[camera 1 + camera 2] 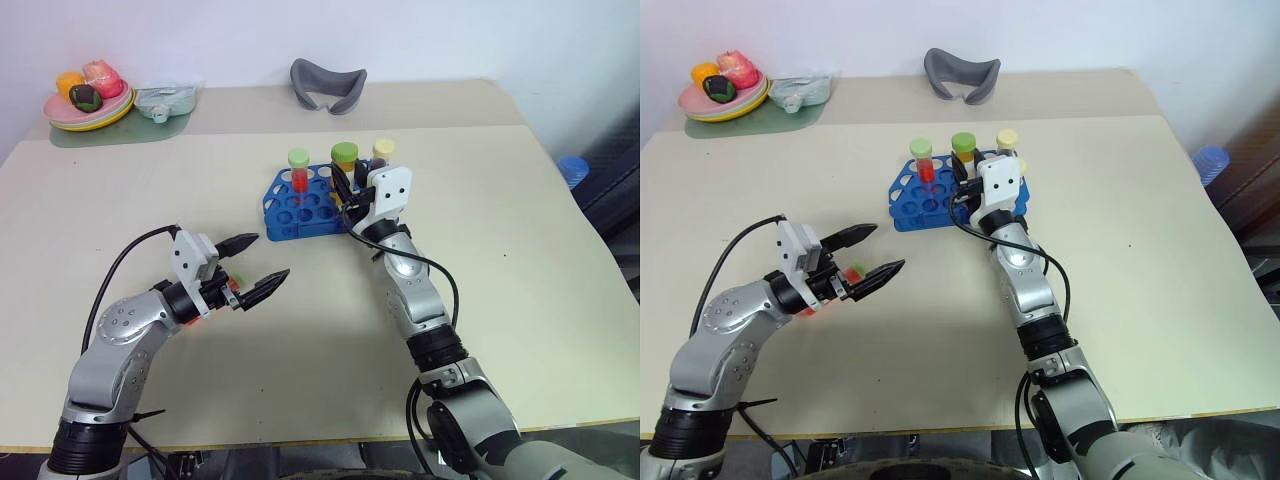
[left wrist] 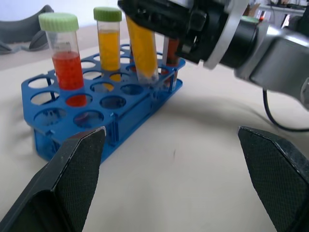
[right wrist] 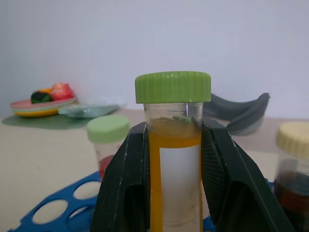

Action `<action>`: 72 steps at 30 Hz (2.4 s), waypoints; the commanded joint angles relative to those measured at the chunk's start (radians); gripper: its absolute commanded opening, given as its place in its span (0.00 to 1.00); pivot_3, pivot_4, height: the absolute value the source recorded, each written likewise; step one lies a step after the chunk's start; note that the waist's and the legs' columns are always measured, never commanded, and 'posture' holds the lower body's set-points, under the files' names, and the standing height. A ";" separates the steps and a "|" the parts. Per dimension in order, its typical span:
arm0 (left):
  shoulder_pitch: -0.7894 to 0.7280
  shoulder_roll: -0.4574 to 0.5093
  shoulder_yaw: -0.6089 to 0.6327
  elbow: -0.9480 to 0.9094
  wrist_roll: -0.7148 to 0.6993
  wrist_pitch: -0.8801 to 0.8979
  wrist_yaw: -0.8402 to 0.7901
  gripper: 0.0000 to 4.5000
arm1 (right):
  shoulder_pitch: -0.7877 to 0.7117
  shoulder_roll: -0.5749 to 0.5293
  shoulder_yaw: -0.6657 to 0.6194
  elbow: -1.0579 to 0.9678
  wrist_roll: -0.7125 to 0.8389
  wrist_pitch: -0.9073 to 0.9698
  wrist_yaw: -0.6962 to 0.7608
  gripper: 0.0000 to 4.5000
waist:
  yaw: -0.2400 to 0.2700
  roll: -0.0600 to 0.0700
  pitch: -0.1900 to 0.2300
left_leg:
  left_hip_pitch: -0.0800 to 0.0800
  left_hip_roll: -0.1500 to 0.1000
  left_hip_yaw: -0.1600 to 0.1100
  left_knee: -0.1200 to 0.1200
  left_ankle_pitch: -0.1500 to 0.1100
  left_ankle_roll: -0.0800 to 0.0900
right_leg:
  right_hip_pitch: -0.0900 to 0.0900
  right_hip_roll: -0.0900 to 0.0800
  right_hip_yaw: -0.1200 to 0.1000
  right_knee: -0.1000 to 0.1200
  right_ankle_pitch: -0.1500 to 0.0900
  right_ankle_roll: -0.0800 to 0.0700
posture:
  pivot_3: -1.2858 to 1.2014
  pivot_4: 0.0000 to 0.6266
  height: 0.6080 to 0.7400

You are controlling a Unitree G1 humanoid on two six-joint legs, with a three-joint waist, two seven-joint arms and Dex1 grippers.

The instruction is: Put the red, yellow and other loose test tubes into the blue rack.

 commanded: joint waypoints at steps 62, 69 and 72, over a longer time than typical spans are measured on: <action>-0.671 0.499 -0.432 -0.048 -0.104 1.220 0.204 1.00 | 0.271 -0.634 0.053 -0.835 0.204 0.557 0.721 0.98 | 0.007 -0.004 0.003 | 0.001 -0.001 -0.006 0.001 0.000 0.000 | 0.005 0.001 -0.003 -0.002 0.000 0.000 | 0.52 0.24 1.00; -0.695 0.483 -0.527 0.013 -0.036 1.148 0.160 1.00 | 0.272 -0.619 0.060 -0.831 0.186 0.551 0.717 0.98 | 0.007 -0.004 0.003 | 0.001 -0.001 -0.006 0.001 0.000 0.000 | 0.005 0.002 -0.003 -0.002 0.000 0.000 | 0.52 0.24 1.00; -0.709 0.479 -0.558 0.037 -0.005 1.128 0.143 0.94 | 0.271 -0.610 0.064 -0.827 0.177 0.547 0.711 0.99 | 0.011 -0.004 0.003 | 0.001 -0.001 -0.006 0.002 0.000 0.000 | 0.005 0.002 -0.003 -0.002 0.000 0.000 | 0.52 0.24 1.00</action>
